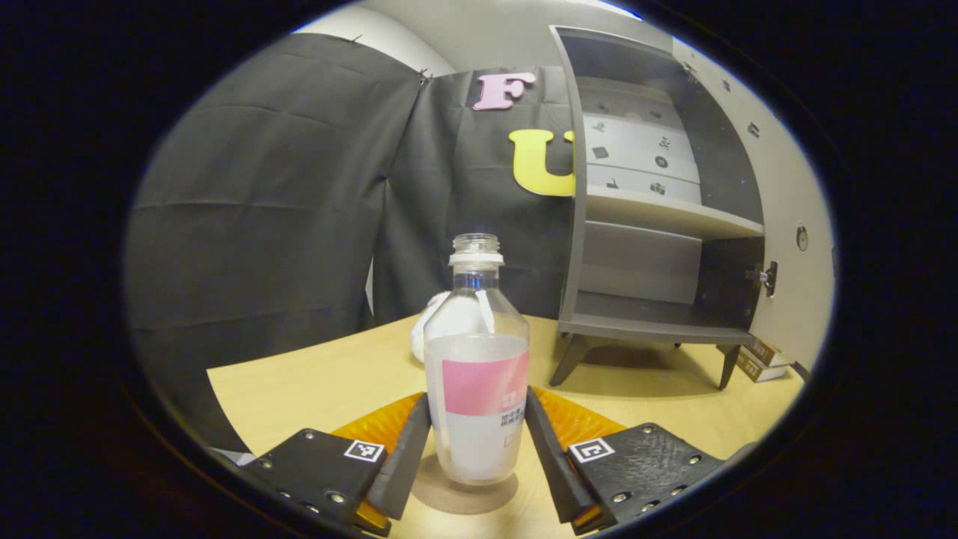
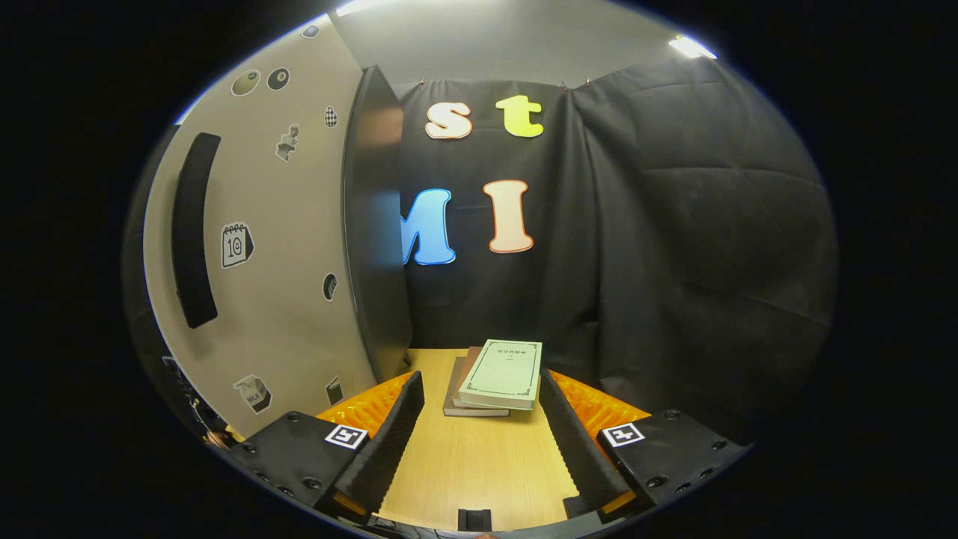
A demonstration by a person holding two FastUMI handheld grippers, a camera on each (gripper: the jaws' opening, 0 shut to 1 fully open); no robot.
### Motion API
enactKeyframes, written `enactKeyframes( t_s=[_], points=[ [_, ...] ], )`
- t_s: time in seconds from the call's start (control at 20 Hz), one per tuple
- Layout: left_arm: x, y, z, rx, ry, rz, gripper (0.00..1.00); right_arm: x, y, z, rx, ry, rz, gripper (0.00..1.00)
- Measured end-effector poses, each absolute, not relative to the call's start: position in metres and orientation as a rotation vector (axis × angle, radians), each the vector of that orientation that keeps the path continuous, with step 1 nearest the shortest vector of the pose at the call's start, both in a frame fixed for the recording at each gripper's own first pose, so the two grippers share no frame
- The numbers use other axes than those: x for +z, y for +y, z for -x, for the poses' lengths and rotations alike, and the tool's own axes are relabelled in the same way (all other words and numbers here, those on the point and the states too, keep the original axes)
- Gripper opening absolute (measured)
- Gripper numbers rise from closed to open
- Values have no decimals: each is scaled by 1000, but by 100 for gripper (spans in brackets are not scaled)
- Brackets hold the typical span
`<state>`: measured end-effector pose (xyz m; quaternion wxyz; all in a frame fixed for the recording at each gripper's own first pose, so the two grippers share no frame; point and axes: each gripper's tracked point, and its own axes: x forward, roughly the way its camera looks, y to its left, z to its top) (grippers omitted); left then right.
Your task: Open the cabinet door with the right hand, grasp the bottle in the cabinet with the left hand and place it on the coaster, then close the cabinet door with the right hand.
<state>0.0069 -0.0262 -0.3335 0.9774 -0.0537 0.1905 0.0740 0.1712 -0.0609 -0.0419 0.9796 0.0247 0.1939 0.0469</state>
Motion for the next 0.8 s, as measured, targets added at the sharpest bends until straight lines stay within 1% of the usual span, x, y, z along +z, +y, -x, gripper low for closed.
enactKeyframes(
  t_s=[0.05,0.25,0.3,0.5,0.55,0.6,0.65,0.7,0.75,0.8],
  points=[
    [-338,-27,-7,153,391,106,74,-41,-56,-175,104,393,-52,98],
    [-349,-34,6,147,405,104,75,-42,-51,-178,112,397,-51,98],
    [-347,-35,9,145,396,94,72,-45,-50,-177,114,401,-46,98],
    [-349,-40,18,136,411,72,72,-49,-49,-177,122,409,-39,98],
    [-348,-41,20,133,416,74,76,-47,-51,-178,120,402,-39,98],
    [-348,-42,21,134,422,70,72,-47,-51,-180,120,397,-40,98],
    [-346,-40,22,139,428,63,76,-47,-51,-181,124,397,-42,98],
    [-344,-40,23,143,430,56,72,-47,-50,-183,129,397,-44,98],
    [-338,-40,23,144,423,49,80,-46,-51,-184,128,396,-42,98],
    [-333,-43,24,140,419,47,78,-44,-53,-185,125,388,-38,98]
  ],
)
